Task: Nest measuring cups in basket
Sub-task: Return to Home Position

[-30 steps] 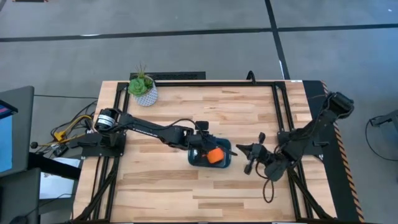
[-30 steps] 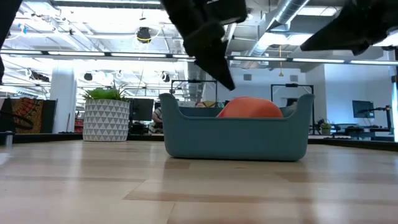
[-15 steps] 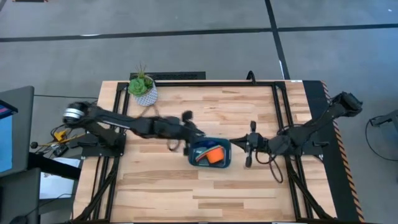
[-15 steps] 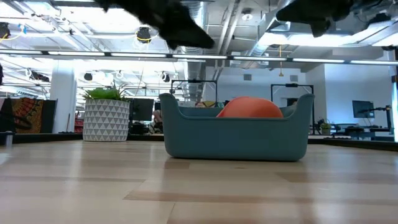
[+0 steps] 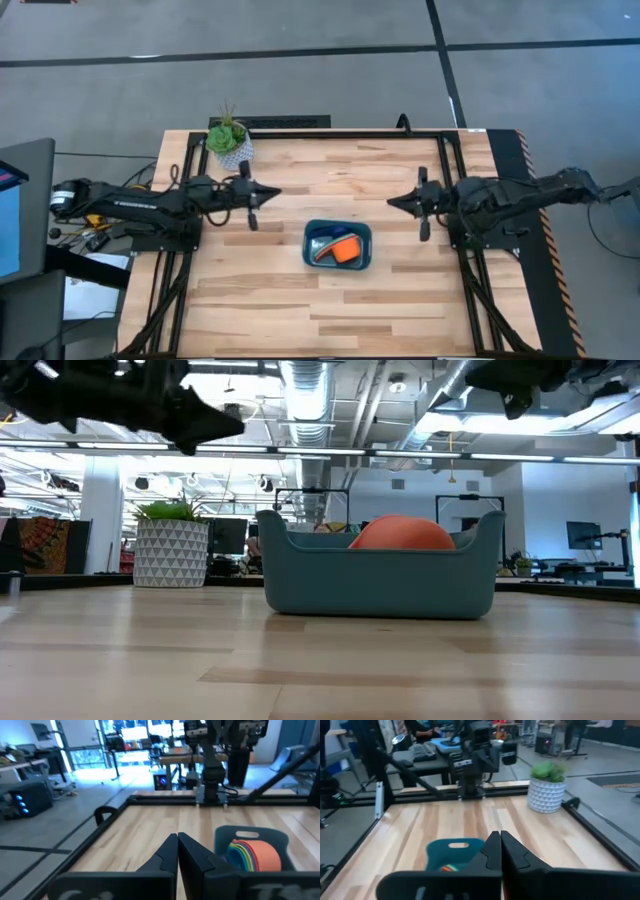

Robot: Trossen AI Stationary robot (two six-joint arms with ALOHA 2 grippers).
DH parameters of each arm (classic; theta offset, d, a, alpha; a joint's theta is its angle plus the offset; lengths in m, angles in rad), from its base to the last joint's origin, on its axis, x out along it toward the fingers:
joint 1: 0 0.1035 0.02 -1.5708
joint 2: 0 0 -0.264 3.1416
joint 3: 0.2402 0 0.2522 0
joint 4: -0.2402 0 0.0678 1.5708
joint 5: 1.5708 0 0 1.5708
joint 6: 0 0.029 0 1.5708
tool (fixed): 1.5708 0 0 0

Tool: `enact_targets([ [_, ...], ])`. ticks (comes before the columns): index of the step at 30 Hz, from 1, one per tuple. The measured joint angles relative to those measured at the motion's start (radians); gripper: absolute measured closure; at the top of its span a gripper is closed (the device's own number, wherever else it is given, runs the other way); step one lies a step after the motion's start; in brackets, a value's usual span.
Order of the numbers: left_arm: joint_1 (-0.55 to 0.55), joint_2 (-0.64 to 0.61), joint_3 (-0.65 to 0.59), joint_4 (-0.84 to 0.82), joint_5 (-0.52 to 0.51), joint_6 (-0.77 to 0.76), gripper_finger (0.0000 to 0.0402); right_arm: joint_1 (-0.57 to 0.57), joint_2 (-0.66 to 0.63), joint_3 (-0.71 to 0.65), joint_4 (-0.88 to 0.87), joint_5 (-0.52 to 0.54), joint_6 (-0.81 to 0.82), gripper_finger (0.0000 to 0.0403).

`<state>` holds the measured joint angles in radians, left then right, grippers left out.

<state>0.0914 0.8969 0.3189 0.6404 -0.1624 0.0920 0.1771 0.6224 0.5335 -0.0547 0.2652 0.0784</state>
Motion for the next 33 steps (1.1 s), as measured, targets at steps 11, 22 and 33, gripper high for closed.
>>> enact_targets([
  [11,0.021,-0.289,-0.181,0.006,0.023,-0.018,0.0401,-0.242,-0.226,-0.301,0.176,-0.195,0.1,0.0394],
  [22,0.02,-0.512,-0.308,-0.055,0.043,-0.054,0.0401,-0.33,-0.408,-0.44,0.21,-0.319,0.161,0.0395],
  [33,0.02,-0.566,-0.308,-0.164,0.048,-0.015,0.0401,-0.308,-0.538,-0.525,0.137,-0.296,0.178,0.0395],
])
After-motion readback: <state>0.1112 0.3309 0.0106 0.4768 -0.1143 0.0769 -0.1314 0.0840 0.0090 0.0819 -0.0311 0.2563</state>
